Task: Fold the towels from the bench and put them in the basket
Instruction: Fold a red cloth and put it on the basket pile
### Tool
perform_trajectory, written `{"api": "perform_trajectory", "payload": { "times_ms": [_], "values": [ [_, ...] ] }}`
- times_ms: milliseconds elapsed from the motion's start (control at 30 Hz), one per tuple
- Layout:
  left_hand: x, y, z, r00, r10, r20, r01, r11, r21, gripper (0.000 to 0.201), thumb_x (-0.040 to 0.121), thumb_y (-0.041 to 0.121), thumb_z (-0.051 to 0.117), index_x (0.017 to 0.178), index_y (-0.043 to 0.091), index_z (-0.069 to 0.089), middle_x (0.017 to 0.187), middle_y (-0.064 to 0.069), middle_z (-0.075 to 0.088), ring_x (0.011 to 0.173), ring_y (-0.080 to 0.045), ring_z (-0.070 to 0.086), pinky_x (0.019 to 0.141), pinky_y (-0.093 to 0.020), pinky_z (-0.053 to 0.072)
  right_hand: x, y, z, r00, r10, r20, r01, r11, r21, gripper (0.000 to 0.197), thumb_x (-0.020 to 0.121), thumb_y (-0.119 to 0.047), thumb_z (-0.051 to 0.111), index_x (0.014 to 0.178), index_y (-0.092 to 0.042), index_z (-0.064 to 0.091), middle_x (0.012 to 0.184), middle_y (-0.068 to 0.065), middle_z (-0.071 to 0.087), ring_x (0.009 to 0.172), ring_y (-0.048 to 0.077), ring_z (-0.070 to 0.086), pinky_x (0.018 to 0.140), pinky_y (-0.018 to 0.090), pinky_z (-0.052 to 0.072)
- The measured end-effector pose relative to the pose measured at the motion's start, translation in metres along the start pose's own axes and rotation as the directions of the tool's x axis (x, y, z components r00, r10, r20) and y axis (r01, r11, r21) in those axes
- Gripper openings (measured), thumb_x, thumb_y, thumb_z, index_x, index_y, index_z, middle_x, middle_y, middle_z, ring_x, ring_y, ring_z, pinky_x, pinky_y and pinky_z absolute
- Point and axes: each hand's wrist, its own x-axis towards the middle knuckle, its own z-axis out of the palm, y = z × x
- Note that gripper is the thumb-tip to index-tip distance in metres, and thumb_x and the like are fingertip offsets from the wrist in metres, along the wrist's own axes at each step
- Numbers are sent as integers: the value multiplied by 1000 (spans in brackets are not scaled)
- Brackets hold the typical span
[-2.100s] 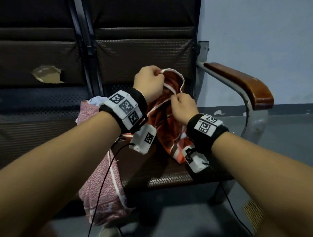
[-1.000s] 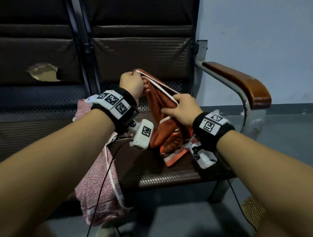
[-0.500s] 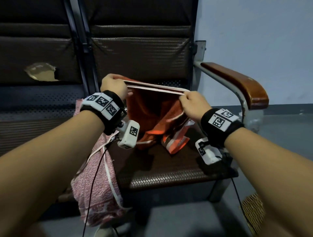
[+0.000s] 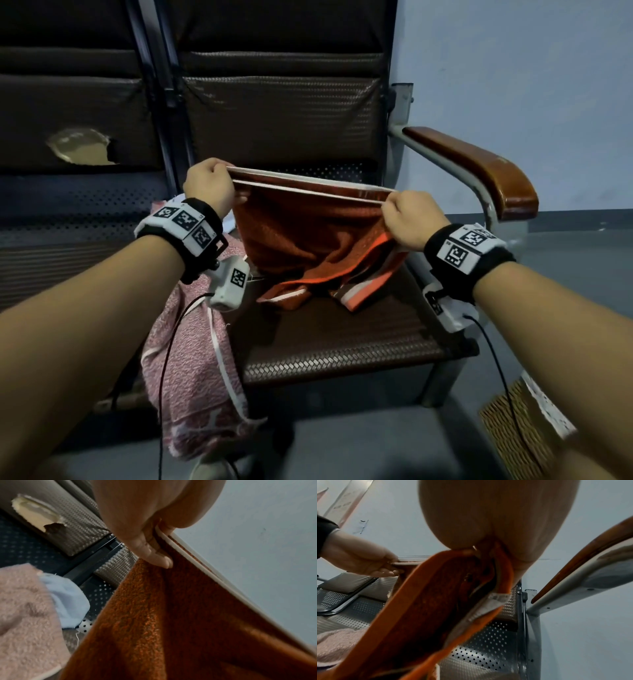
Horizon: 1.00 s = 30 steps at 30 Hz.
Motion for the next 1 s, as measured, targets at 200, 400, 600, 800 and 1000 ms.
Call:
{"api": "perform_trajectory", "payload": {
  "times_ms": [200,400,600,800,1000],
  "values": [
    [-6,2,-15,982,154,107,-161,985,60,31,84,17,51,103,15,76,89,-4,74,71,-7,72,66,-24,60,-1,7,-13,986,-167,-28,169,982,87,31,103,-37,48,79,-17,49,74,2,59,74,27,58,66,33,36],
    [-3,-14,-31,939,312,142,-343,865,366,16,83,23,71,99,24,75,89,3,73,87,-14,68,79,-28,52,-12,9,-24,972,-233,16,227,960,166,27,92,-27,69,112,-25,52,70,-15,52,63,3,49,58,22,33],
    [-3,9,-29,884,423,198,-462,853,242,29,96,38,56,88,10,57,81,-8,61,75,-17,53,70,-39,43,-9,-6,-32,989,-110,99,116,992,-58,23,90,-6,45,86,-23,60,86,7,64,91,34,63,74,34,46],
    [-3,41,-33,857,500,126,-515,841,165,28,83,48,71,81,23,58,69,16,56,63,5,51,63,-16,40,1,-17,-69,988,45,-145,-46,999,-6,22,85,-14,41,82,-17,62,91,14,67,92,38,63,75,39,50],
    [8,55,-37,912,392,120,-406,906,123,35,83,53,69,76,18,73,55,13,58,53,-4,52,57,-30,47,12,-14,-98,993,-44,-111,50,998,48,44,93,-50,46,62,-20,51,63,-2,54,67,25,55,63,34,41]
  ]
}}
